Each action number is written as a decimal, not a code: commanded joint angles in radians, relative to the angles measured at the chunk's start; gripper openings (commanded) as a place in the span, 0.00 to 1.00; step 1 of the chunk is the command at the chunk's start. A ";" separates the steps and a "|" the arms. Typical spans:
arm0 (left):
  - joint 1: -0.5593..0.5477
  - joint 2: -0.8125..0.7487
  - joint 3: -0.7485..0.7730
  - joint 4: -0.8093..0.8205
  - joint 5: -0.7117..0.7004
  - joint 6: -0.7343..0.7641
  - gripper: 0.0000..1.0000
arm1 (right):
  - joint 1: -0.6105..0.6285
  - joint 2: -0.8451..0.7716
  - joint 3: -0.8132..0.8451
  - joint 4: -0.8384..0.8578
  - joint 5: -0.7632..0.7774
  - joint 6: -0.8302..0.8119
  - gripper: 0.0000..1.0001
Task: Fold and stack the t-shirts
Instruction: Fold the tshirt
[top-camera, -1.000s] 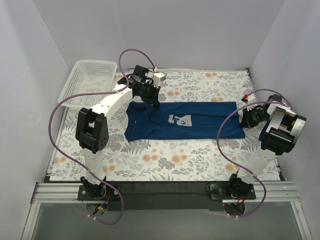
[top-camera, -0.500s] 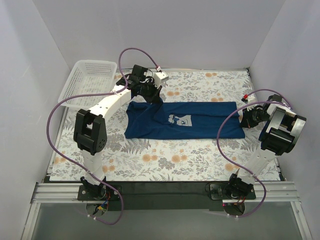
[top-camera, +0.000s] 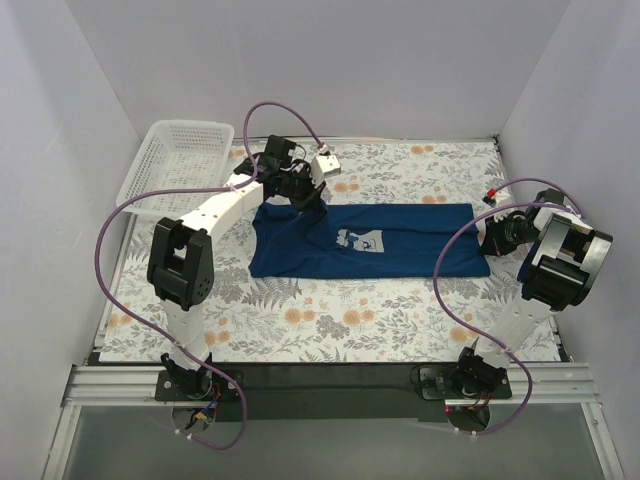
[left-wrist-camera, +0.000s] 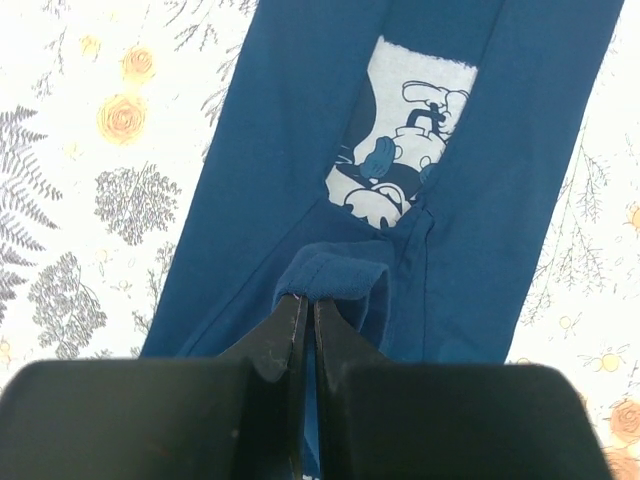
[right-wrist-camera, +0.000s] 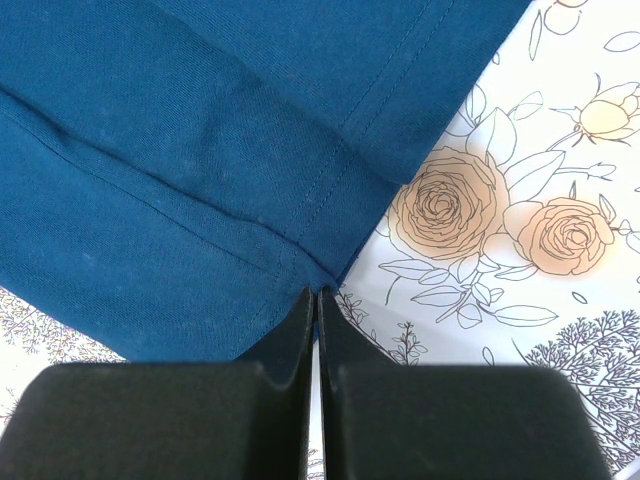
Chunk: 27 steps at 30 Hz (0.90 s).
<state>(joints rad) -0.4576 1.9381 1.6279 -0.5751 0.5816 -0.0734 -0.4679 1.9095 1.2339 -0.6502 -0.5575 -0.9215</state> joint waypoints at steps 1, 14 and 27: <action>-0.010 -0.096 -0.010 0.018 0.057 0.118 0.00 | 0.014 0.013 -0.033 0.035 0.061 -0.019 0.04; -0.010 -0.051 0.059 -0.035 0.026 0.268 0.00 | 0.014 0.013 -0.031 0.035 0.059 -0.017 0.04; 0.005 -0.001 0.115 -0.012 0.090 0.297 0.00 | 0.014 0.013 -0.031 0.034 0.059 -0.019 0.04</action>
<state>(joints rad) -0.4595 1.9430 1.7031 -0.6052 0.6262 0.1978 -0.4644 1.9079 1.2339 -0.6498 -0.5518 -0.9211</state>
